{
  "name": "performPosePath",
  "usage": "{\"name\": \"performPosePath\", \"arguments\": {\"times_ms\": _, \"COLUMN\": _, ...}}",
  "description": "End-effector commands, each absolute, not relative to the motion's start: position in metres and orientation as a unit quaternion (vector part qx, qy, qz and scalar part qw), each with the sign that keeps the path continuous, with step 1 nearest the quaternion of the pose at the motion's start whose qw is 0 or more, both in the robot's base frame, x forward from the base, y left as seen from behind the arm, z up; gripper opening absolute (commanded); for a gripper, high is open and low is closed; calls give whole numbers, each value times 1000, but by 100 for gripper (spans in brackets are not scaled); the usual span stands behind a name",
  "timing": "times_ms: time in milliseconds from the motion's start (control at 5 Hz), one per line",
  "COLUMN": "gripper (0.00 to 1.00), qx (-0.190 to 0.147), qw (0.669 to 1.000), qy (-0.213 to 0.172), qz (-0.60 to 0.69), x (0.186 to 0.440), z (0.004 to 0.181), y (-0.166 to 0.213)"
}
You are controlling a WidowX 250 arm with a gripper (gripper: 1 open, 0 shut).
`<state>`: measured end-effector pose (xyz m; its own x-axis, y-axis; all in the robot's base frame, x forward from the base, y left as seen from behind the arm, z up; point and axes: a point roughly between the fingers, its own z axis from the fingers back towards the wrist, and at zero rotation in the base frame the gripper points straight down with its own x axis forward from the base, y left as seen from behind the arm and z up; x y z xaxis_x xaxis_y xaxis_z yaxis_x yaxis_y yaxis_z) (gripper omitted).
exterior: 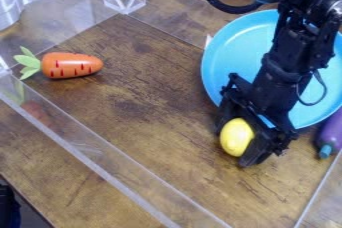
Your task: Put the lemon on the blue tray
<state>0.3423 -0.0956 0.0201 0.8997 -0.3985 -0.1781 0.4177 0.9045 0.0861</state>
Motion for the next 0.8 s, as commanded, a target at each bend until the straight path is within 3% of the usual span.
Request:
{"name": "performPosePath", "arguments": {"times_ms": 0, "gripper": 0, "qx": 60, "qw": 974, "qy": 66, "qz": -208, "x": 349, "z": 24, "y": -98}}
{"name": "performPosePath", "arguments": {"times_ms": 600, "gripper": 0, "qx": 60, "qw": 974, "qy": 72, "qz": -207, "x": 354, "z": 21, "y": -99}}
